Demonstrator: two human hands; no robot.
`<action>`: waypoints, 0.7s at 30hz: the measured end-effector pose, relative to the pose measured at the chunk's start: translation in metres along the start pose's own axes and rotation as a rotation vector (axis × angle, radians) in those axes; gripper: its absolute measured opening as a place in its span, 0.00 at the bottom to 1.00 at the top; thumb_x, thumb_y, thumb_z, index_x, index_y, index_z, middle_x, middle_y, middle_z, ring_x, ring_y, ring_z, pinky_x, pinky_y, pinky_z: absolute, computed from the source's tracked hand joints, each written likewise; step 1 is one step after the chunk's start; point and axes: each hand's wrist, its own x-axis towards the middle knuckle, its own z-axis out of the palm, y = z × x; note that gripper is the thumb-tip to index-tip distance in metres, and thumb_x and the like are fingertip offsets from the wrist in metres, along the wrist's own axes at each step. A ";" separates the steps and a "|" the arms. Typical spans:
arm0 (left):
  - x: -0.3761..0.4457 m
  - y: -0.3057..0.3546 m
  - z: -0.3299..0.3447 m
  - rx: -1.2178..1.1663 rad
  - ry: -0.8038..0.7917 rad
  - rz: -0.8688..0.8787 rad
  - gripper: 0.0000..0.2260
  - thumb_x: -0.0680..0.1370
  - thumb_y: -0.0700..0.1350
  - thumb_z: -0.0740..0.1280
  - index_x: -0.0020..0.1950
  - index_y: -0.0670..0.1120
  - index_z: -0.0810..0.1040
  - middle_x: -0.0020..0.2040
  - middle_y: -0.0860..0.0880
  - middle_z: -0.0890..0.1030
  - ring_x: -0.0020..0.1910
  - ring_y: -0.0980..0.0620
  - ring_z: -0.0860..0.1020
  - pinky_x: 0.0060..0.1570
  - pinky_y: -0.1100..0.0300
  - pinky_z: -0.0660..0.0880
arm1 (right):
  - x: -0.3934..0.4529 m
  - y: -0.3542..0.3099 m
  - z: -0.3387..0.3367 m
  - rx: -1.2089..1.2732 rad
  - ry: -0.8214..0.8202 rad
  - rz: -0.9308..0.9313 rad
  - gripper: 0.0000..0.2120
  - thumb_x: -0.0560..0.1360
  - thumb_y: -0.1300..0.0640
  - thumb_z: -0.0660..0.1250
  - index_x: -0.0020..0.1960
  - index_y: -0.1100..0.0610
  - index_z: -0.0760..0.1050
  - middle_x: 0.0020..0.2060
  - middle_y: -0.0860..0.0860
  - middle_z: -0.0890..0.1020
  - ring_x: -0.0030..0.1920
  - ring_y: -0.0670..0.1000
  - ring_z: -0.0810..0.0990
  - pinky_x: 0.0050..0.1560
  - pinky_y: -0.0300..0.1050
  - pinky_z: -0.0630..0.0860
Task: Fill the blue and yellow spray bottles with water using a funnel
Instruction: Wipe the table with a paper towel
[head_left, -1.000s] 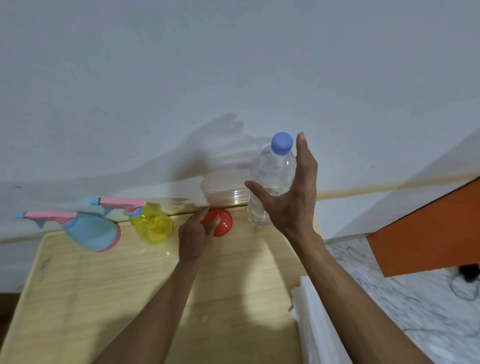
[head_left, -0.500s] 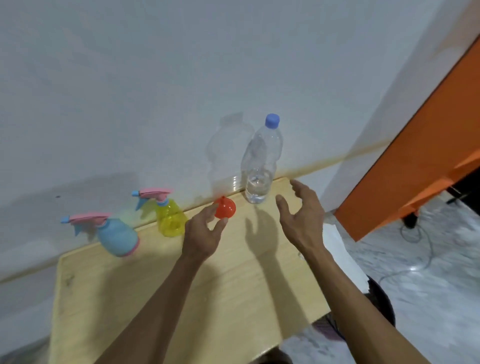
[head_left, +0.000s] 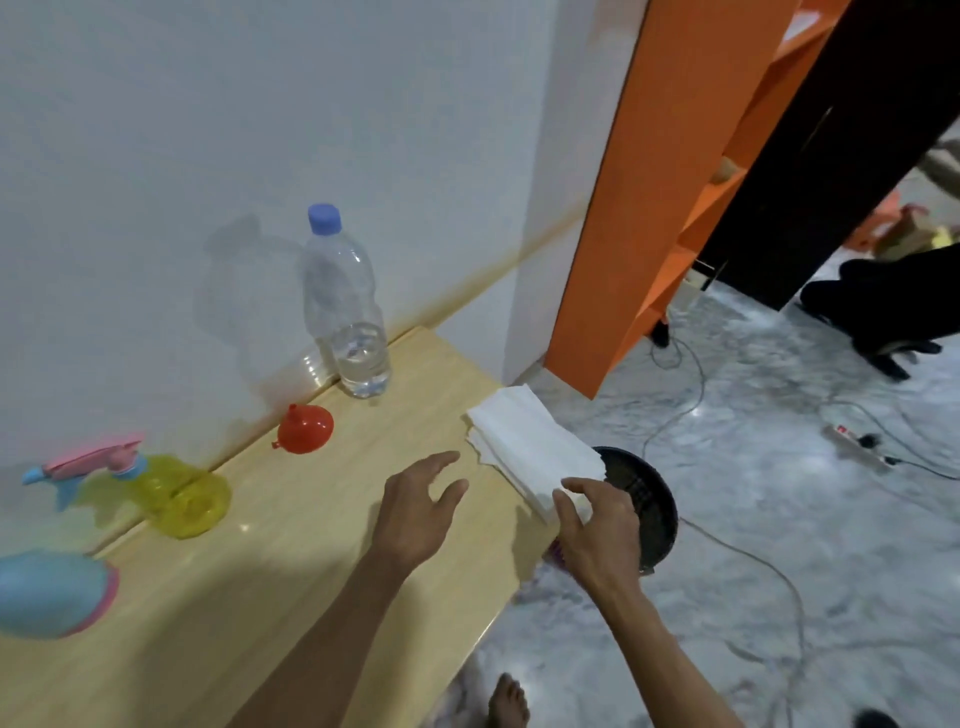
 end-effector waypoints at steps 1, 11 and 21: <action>0.009 -0.001 0.008 0.008 0.001 0.013 0.15 0.77 0.46 0.72 0.63 0.47 0.81 0.60 0.51 0.83 0.57 0.51 0.81 0.59 0.54 0.77 | 0.007 0.005 0.002 -0.012 0.012 -0.005 0.09 0.78 0.57 0.71 0.57 0.58 0.83 0.54 0.51 0.84 0.62 0.54 0.76 0.58 0.41 0.67; 0.096 -0.022 0.077 0.256 -0.037 0.200 0.13 0.75 0.45 0.74 0.59 0.49 0.84 0.66 0.46 0.79 0.65 0.44 0.74 0.65 0.54 0.71 | 0.071 0.055 0.064 -0.159 0.137 -0.230 0.12 0.74 0.48 0.72 0.52 0.55 0.85 0.56 0.52 0.85 0.62 0.61 0.78 0.64 0.57 0.74; 0.164 -0.026 0.120 0.403 -0.110 0.364 0.17 0.79 0.47 0.65 0.67 0.49 0.79 0.69 0.46 0.77 0.69 0.43 0.73 0.65 0.41 0.72 | 0.120 0.064 0.079 -0.165 0.240 -0.161 0.18 0.79 0.45 0.63 0.58 0.55 0.84 0.53 0.52 0.83 0.57 0.57 0.76 0.55 0.57 0.74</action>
